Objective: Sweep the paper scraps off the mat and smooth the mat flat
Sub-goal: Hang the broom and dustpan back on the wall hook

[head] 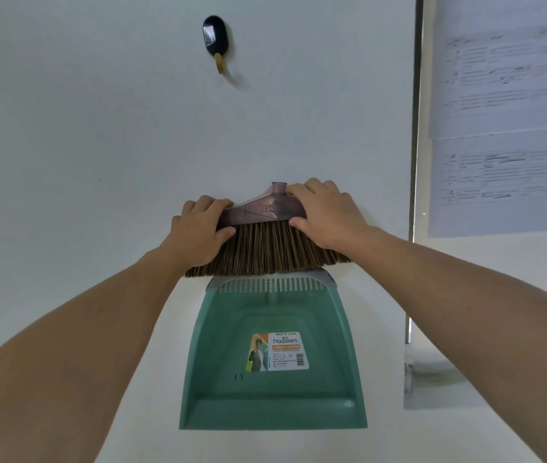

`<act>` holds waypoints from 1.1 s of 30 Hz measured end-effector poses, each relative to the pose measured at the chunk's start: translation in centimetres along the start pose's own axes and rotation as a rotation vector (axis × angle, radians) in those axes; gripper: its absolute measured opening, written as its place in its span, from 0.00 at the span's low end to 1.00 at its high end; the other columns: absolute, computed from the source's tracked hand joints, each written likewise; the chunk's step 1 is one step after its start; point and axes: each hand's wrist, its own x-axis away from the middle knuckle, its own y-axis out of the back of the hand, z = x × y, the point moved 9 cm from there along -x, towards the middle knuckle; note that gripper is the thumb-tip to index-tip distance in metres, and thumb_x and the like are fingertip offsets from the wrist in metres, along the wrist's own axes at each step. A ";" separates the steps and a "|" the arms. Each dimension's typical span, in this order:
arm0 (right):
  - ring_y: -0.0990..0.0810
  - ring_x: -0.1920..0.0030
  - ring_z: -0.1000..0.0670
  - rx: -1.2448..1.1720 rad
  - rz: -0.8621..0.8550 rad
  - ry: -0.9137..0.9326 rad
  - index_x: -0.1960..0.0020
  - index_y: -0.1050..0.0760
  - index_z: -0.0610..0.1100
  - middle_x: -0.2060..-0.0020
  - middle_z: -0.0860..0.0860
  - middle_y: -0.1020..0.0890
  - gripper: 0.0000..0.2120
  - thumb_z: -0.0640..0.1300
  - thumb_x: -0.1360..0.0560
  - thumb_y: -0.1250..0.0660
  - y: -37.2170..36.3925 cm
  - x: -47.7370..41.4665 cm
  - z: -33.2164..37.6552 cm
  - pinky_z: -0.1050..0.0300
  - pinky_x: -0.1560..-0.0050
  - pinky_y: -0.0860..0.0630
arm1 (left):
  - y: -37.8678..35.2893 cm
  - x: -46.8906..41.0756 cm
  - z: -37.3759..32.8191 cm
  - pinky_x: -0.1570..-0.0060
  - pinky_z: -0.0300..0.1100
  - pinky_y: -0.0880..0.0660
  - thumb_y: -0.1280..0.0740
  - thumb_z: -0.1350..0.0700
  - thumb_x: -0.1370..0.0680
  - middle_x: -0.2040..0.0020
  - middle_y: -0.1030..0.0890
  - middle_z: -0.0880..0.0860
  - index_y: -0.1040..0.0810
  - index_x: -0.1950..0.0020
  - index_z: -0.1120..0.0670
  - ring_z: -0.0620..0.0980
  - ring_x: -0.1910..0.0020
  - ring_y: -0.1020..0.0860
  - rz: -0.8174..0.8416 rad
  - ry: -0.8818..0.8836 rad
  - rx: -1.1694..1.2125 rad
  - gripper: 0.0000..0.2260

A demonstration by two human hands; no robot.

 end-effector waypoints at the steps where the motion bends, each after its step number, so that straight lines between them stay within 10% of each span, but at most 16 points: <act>1: 0.32 0.35 0.43 0.000 0.001 -0.004 0.27 0.36 0.51 0.34 0.48 0.29 0.25 0.52 0.21 0.35 0.0 0.0 0.0 0.44 0.42 0.31 | 0.1 0.0 -0.1 0.36 0.61 0.34 0.36 0.48 0.21 0.30 0.32 0.54 0.35 0.26 0.50 0.59 0.32 0.35 -0.007 -0.007 0.000 0.23; 33: 0.35 0.32 0.44 -0.023 -0.019 -0.029 0.24 0.40 0.52 0.32 0.49 0.31 0.28 0.58 0.21 0.38 -0.4 0.8 0.1 0.40 0.37 0.34 | 0.3 1.0 0.2 0.36 0.60 0.34 0.37 0.48 0.21 0.30 0.30 0.56 0.35 0.26 0.52 0.60 0.33 0.33 -0.019 -0.023 0.005 0.24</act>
